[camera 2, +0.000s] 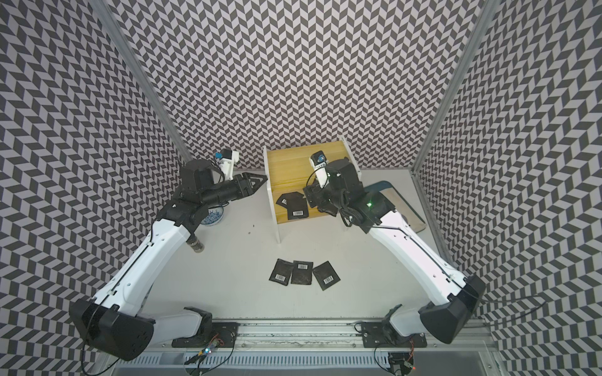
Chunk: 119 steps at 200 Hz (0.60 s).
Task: Remove the tea bags from the shelf
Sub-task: Pick up the tea bag from the shelf.
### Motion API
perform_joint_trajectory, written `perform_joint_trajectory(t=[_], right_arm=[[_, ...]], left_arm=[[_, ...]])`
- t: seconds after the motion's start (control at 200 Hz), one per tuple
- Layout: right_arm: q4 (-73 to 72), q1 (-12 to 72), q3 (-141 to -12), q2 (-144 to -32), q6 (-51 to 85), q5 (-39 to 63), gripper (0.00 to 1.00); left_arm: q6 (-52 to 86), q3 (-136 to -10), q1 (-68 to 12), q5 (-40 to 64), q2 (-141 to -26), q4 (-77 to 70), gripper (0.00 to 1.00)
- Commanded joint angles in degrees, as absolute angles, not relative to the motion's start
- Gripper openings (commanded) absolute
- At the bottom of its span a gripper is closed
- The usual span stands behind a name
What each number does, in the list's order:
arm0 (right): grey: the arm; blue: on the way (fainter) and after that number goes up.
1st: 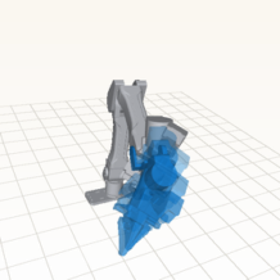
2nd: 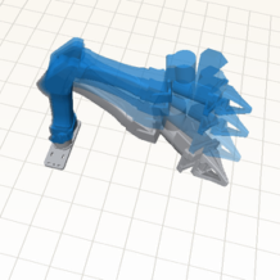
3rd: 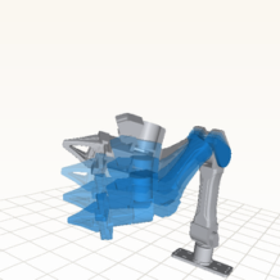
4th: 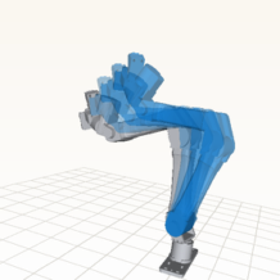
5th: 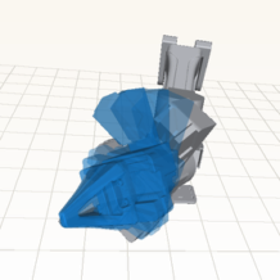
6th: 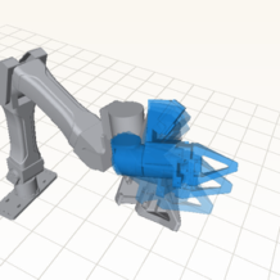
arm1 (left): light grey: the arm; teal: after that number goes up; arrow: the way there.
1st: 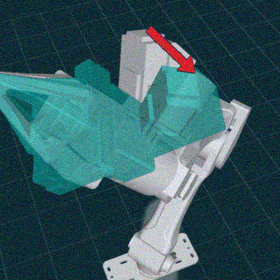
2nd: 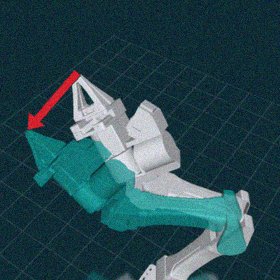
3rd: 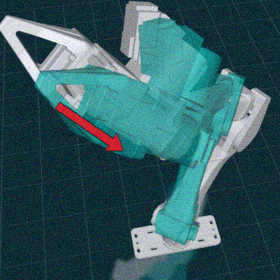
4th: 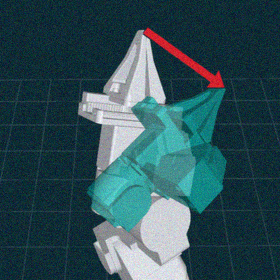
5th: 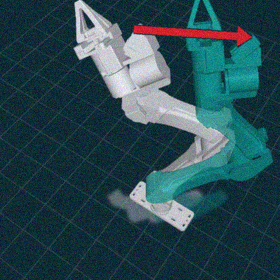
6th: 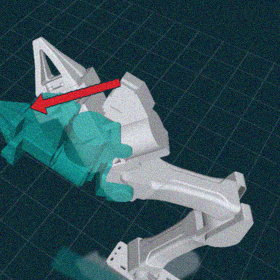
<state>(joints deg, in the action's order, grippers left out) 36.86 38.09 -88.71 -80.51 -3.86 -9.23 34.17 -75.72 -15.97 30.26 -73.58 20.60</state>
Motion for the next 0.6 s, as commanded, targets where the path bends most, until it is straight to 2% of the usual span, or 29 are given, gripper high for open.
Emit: perform_joint_trajectory(t=[0.0, 0.285, 0.441, 0.506, 0.591], right_arm=[[45.99, 39.3, -84.68, -81.86, -4.02, -10.98, 0.91], [46.28, 40.51, -84.88, -81.69, -4.62, -14.09, 0.8], [46.07, 40.72, -84.79, -80.23, -4.88, -14.74, 0.65], [46.22, 40.74, -85.2, -79.89, -4.86, -14.36, 0.54], [46.57, 40.78, -85.47, -79.25, -4.8, -14.38, 0.48]], left_arm=[[33.93, -74.4, -15.47, 30.67, -72.93, 21.71, 0.54], [34.03, -74.58, -15.39, 30.76, -72.73, 21.62, 0.53], [34.15, -74.14, -15.24, 30.85, -72.69, 21.49, 0.53], [34.36, -73.85, -15.31, 31.01, -72.54, 21.21, 0.53], [34.45, -73.66, -15.29, 31.05, -72.5, 21.11, 0.53]])
